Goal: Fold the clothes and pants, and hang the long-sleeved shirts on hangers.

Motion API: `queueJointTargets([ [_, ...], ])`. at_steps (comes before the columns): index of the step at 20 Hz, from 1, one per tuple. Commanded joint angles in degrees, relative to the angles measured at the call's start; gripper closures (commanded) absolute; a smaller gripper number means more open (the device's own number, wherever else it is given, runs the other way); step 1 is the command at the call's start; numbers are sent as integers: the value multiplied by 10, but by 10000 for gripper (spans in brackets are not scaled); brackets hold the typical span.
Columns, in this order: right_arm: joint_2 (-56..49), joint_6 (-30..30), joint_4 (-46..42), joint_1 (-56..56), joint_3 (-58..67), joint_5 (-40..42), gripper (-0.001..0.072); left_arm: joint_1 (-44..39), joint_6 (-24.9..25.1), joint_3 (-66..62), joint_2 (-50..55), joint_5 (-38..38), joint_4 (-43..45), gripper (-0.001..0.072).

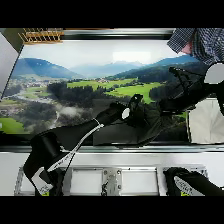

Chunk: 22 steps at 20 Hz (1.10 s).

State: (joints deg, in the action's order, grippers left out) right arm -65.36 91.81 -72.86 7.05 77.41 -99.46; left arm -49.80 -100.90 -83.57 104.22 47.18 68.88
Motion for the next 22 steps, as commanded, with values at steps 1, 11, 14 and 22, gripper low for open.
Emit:
queueJointTargets([
  [1, 0, 6, 2, 22, 2, 2, 693, 43, 2, -2, -30, 13, 7, 703],
  [11, -16, 68, 26, 133, 1, 90, 693, 243, 51, -2, -157, 65, 6, 703],
  [14, -38, 106, 26, 195, 1, 156, 693, 292, 58, -2, -189, 68, 6, 703],
  [22, -196, 63, 117, 402, 1, 461, 492, 408, 77, -2, -274, 100, 6, 703],
])
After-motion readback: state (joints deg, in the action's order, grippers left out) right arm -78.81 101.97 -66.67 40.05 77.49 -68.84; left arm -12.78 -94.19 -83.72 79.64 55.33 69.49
